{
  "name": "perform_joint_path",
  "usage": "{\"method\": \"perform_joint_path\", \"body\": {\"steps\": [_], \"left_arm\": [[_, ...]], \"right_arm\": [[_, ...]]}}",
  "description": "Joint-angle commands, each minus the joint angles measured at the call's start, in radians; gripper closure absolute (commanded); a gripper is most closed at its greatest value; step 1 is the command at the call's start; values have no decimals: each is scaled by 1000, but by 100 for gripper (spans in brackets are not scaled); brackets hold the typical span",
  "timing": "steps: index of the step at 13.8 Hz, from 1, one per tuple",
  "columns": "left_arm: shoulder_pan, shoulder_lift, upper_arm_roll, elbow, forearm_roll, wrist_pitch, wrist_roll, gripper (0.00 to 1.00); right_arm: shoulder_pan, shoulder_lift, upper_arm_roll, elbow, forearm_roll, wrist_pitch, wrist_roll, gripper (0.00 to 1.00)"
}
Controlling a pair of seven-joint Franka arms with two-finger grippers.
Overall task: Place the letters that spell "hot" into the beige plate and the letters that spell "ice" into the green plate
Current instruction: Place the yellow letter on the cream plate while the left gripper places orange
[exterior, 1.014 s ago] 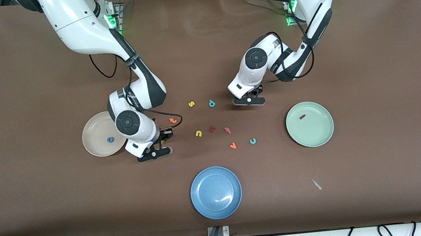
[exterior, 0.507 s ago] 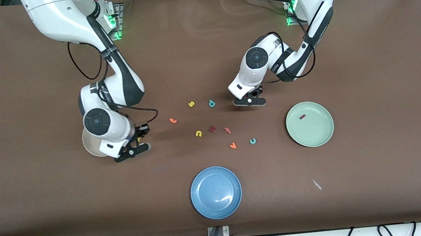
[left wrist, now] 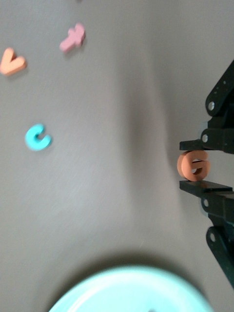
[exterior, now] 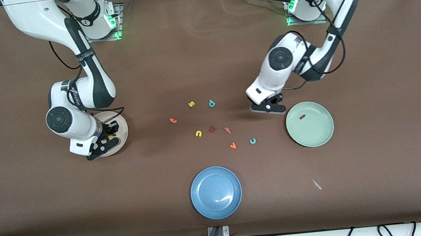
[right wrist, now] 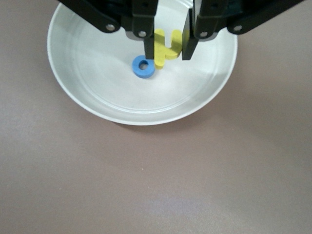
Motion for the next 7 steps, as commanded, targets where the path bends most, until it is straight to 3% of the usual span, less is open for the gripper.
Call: {"method": "perform_joint_path", "body": {"steps": [1, 7], "left_arm": [[34, -28, 36, 6, -3, -20, 203, 81], [46, -14, 147, 44, -46, -29, 564, 81]], "right_arm": [[6, -17, 7, -12, 34, 10, -58, 0], [21, -21, 154, 25, 34, -37, 170, 0]]}}
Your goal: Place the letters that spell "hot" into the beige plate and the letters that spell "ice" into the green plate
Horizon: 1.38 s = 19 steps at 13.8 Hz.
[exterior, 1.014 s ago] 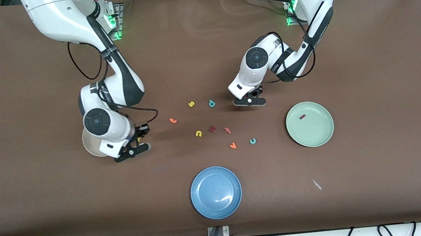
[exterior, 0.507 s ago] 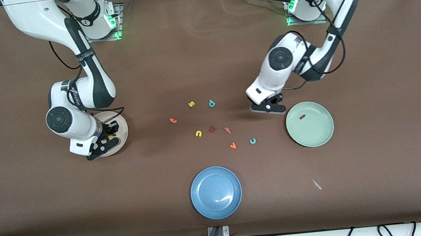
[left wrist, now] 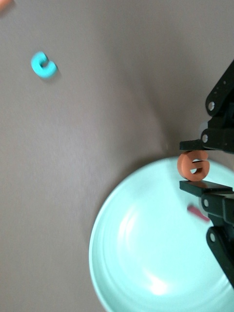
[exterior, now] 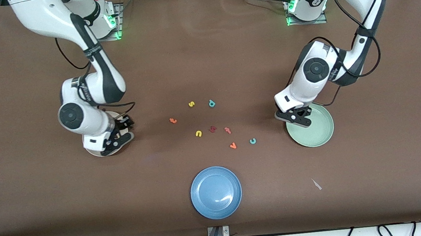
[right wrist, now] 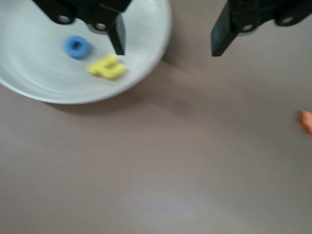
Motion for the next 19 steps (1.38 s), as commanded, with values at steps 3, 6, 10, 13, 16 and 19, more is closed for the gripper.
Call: {"method": "perform_joint_path", "body": {"steps": [3, 6, 10, 13, 16, 19], "left_arm": [[-1, 22, 69, 36, -38, -12, 284, 81], [-2, 66, 72, 34, -39, 42, 298, 81], [-4, 88, 74, 34, -84, 110, 298, 81], [-4, 92, 74, 36, -85, 112, 297, 73], [-1, 82, 80, 36, -158, 112, 300, 8], [-1, 62, 80, 39, -186, 112, 297, 0]], "right_arm": [[55, 4, 39, 24, -2, -3, 6, 0], [109, 40, 39, 24, -3, 58, -25, 0], [138, 70, 42, 23, 0, 147, -22, 0], [170, 93, 53, 23, 2, 210, -16, 0], [192, 126, 55, 26, 0, 243, -16, 5], [199, 138, 55, 26, -2, 247, -16, 17]]}}
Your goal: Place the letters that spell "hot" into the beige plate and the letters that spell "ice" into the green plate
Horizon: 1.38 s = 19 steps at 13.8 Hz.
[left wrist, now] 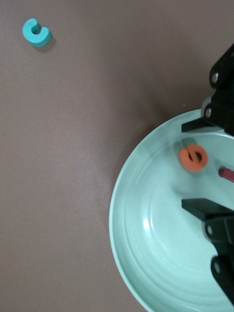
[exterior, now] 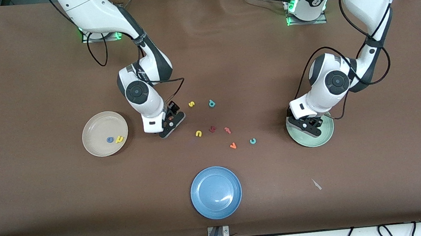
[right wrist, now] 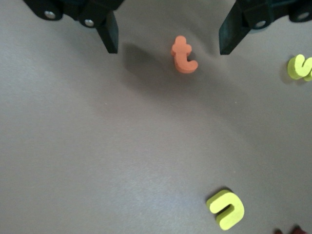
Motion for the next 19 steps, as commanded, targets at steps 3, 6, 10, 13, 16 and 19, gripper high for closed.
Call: {"method": "perform_joint_path", "body": {"steps": [3, 6, 10, 13, 16, 19], "left_arm": [[-5, -33, 7, 56, -48, -14, 24, 0], [-21, -51, 7, 90, -49, -25, 13, 0], [-74, -5, 7, 239, -48, -153, -24, 0], [-107, 6, 5, 286, -51, -224, -172, 0], [-185, 50, 25, 326, -60, -224, -407, 0], [-274, 117, 121, 425, -185, -256, -507, 0]], "right_arm": [[18, 13, -3, 13, -1, 9, -10, 39], [18, 13, -1, 13, -1, 9, -7, 61], [21, 19, -1, 13, -1, 11, -4, 80], [25, 19, -3, 13, 4, 12, -4, 93], [6, -8, -29, 77, -2, -87, -21, 96], [5, -36, -115, 114, -2, -201, -38, 97]]}}
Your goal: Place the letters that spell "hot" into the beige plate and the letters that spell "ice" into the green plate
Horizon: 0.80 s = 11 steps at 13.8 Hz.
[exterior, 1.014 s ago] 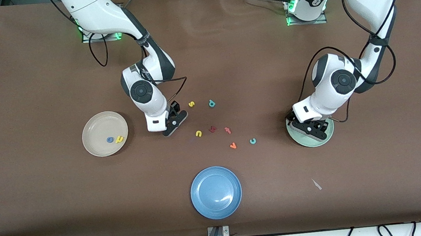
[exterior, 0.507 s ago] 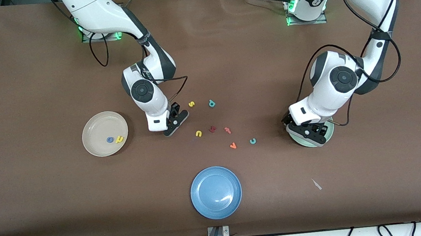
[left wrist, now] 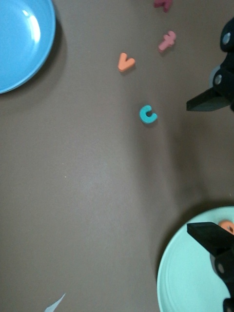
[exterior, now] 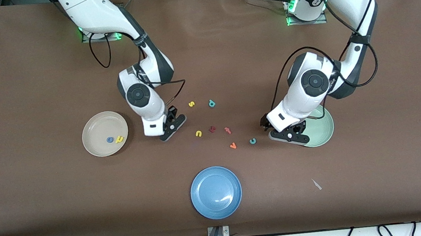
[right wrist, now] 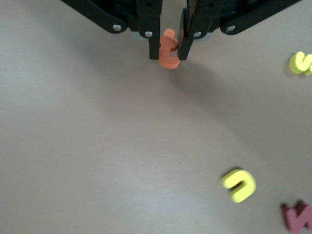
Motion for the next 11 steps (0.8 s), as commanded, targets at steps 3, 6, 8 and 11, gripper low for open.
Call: {"method": "perform_joint_path", "body": {"steps": [3, 6, 8, 11], "left_arm": [[-104, 139, 99, 214, -183, -110, -138, 0], [-131, 221, 102, 307, -177, -165, -223, 0], [-146, 274, 115, 366, -169, -237, -246, 0], [-192, 332, 148, 401, -169, -250, -267, 0]], "right_arm": [[-6, -48, -162, -7, 3, -135, -65, 95], [-8, -52, -239, -46, 9, -134, -65, 92], [-45, -47, -259, -61, 15, -134, -65, 89], [-83, -41, -259, -60, 15, -134, -85, 89]]}}
